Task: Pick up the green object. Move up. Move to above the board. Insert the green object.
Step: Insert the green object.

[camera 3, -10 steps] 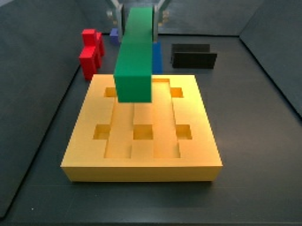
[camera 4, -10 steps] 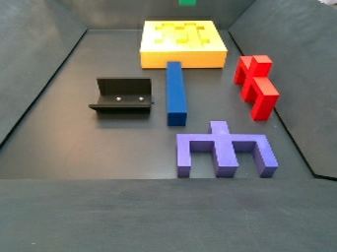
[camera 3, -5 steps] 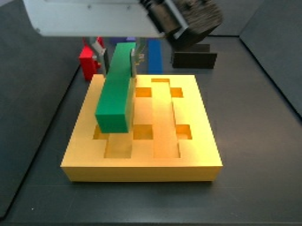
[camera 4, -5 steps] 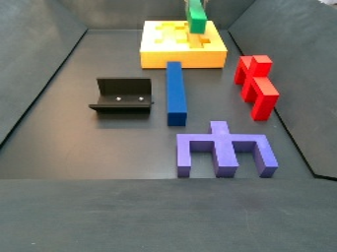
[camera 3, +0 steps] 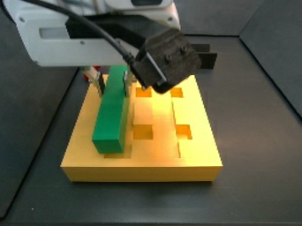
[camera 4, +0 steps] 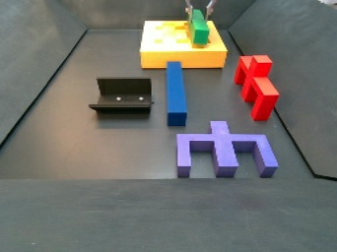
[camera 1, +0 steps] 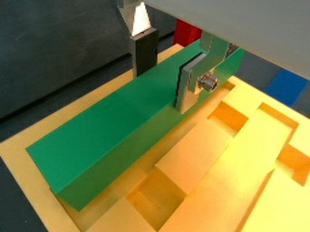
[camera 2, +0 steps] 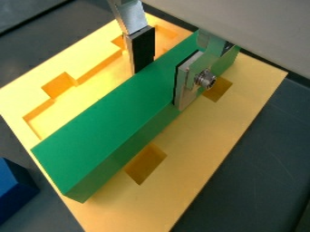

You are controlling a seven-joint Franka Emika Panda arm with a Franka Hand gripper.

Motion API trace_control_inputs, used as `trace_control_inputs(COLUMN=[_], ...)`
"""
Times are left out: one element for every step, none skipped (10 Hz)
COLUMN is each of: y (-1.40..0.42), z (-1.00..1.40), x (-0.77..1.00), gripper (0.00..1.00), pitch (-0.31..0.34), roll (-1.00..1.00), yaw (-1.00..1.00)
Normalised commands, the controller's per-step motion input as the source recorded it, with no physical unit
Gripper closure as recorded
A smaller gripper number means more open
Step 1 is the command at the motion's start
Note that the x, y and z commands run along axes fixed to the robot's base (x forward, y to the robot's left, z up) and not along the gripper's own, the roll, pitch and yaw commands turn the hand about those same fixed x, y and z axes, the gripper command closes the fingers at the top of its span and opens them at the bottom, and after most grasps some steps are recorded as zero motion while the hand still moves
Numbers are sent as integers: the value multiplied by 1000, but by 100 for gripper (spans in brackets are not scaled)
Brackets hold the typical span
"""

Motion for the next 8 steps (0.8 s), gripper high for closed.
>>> trace_control_inputs(y=[-54,0,0,0,0,-83,-134,-77], z=[-383,-334,-363,-314,-334,-371,-363,-363], x=[60,51,100,171,209,363,331,177], gripper=[100,100,100,100,100,100,100,100], pitch=[0,0,4,33,67,140,153,140], roll=[39,79,91,76,81,40,59,76], yaw=[120,126,146,163,154,0,-120,-186])
